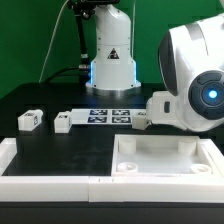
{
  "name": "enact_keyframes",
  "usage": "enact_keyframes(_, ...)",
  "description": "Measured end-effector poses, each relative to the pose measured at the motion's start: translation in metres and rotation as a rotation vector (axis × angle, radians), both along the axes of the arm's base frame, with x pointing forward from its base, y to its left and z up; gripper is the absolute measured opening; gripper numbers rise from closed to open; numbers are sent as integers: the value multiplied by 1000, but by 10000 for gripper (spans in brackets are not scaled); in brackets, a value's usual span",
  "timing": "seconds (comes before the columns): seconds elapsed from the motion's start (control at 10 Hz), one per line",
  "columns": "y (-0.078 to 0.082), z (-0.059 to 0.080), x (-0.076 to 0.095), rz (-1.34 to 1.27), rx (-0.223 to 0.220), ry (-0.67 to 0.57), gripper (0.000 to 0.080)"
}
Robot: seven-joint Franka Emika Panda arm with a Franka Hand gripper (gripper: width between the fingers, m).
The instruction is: Assemble one leg
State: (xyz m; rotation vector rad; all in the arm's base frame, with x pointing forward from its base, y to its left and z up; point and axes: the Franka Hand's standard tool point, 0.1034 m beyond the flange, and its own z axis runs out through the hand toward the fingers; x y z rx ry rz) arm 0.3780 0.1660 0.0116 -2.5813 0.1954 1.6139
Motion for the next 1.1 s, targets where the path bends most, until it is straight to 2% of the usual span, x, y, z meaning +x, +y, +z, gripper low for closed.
enact_keyframes(0.5,0,1,0,0,0,2,288)
enact_keyframes(0.9,-13,48,22,-8,11,14,290)
enact_keyframes(1.1,-16,62,34,-16,11,-26,290)
